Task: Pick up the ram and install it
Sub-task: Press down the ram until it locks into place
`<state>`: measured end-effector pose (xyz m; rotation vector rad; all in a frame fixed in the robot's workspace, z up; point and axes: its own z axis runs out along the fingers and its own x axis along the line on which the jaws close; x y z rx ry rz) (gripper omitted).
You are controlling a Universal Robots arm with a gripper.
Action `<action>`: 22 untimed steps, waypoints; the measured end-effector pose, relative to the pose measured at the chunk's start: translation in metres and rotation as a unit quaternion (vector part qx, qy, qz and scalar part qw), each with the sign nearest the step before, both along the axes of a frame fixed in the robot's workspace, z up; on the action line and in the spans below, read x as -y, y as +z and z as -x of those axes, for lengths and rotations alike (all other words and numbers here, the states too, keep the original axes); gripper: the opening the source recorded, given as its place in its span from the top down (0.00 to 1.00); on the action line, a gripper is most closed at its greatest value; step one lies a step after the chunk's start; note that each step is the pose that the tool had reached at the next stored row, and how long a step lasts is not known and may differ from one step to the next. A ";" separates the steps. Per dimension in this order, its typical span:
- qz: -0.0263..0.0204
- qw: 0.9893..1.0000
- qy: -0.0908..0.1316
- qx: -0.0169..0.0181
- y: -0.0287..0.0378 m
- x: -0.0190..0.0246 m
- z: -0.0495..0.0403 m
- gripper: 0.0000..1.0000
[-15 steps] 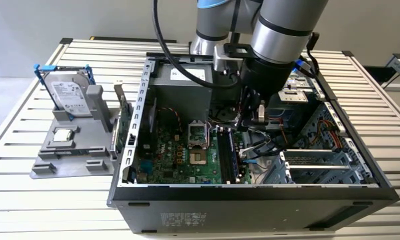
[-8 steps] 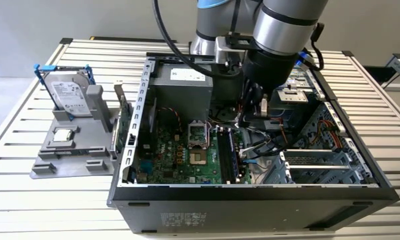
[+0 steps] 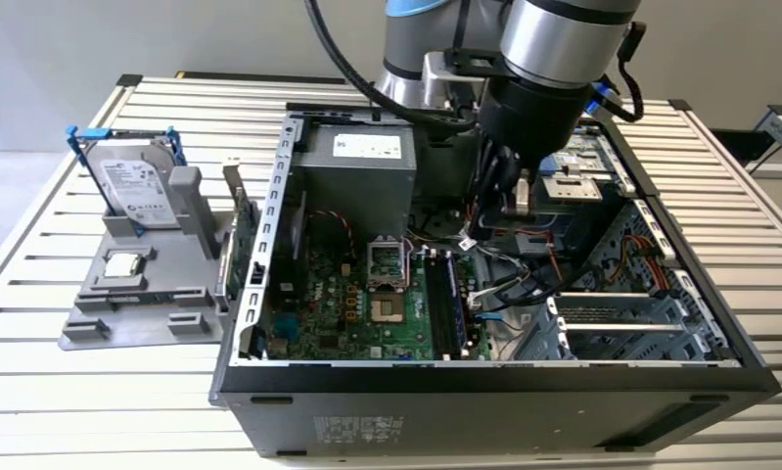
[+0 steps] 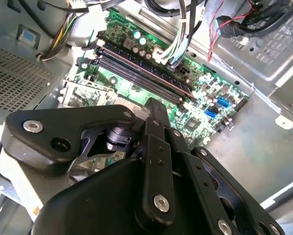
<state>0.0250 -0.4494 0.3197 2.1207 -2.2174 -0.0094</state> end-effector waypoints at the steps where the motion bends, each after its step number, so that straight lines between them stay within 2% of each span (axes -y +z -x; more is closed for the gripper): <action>1: 0.000 1.000 0.000 0.000 0.0019 0.0000 0.0000 1.00; 9: 0.000 1.000 0.000 0.000 0.0190 0.0000 0.0000 1.00; 22: 0.000 1.000 0.000 0.000 0.0376 0.0000 0.0000 1.00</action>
